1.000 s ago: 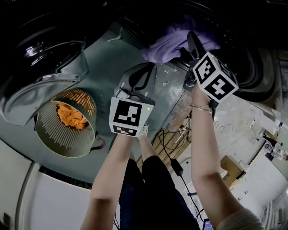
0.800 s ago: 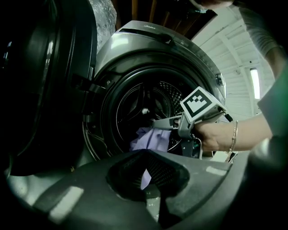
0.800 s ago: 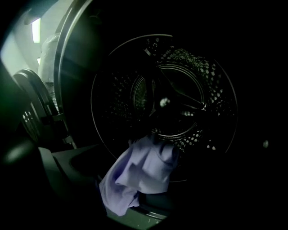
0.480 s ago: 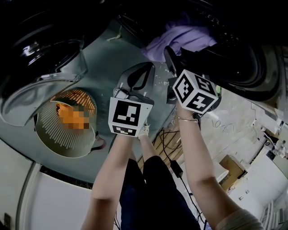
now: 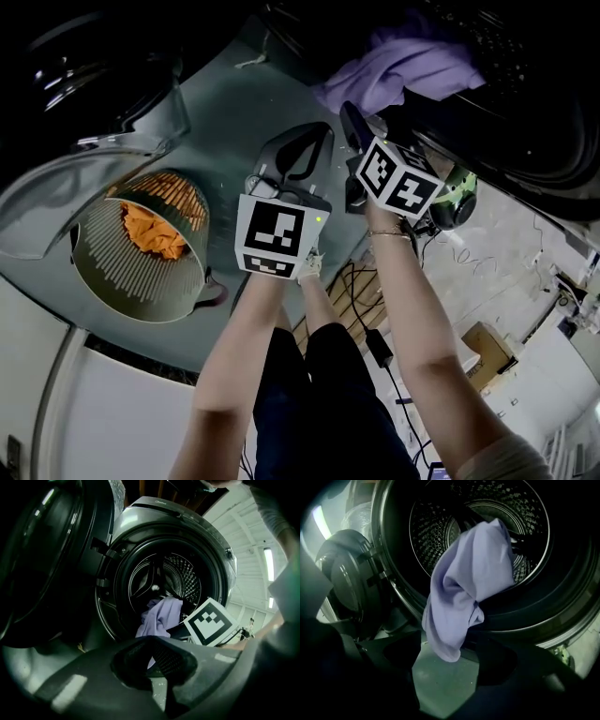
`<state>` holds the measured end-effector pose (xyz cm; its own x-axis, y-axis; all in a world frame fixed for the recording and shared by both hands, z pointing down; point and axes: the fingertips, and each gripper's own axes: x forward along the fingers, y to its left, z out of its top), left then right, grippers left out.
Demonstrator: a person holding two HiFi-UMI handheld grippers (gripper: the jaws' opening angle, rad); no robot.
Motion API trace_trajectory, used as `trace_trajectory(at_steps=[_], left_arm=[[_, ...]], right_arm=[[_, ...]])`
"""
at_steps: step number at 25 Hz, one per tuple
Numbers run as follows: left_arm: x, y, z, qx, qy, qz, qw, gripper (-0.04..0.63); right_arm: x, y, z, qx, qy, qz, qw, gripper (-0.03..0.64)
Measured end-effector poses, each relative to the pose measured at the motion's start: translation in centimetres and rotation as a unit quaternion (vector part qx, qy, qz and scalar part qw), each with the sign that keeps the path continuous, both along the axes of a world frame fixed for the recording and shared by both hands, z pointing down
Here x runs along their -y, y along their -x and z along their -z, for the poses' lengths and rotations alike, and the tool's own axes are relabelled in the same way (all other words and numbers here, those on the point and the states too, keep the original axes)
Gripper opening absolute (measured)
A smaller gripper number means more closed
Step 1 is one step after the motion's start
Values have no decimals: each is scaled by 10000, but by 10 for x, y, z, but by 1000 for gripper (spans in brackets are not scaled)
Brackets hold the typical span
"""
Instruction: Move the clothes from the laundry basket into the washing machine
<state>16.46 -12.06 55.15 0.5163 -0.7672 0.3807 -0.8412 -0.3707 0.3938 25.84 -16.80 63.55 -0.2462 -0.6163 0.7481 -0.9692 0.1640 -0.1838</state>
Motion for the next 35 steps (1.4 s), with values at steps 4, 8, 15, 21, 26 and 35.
trace_trajectory(at_steps=[4, 8, 15, 21, 26, 35], left_arm=[[-6, 0, -8, -2, 37, -21, 10000, 2], [-7, 2, -10, -5, 52, -11, 10000, 2], [0, 0, 3, -61, -12, -37, 10000, 2], [10, 5, 20, -63, -128, -10, 9999, 2], [14, 9, 25, -54, -174, 21, 9998, 2], [20, 10, 30, -80, -172, 65, 9998, 2]], right_arm=[[2, -4, -17, -147, 53, -57, 9999, 307], [18, -8, -9, -360, -218, -141, 9990, 121], [42, -7, 39, -321, -842, -47, 9959, 48], [85, -21, 80, -331, -1309, -261, 9905, 46], [123, -37, 116, -449, -1783, -543, 9814, 48], [136, -39, 148, -168, -2120, -757, 9742, 390]])
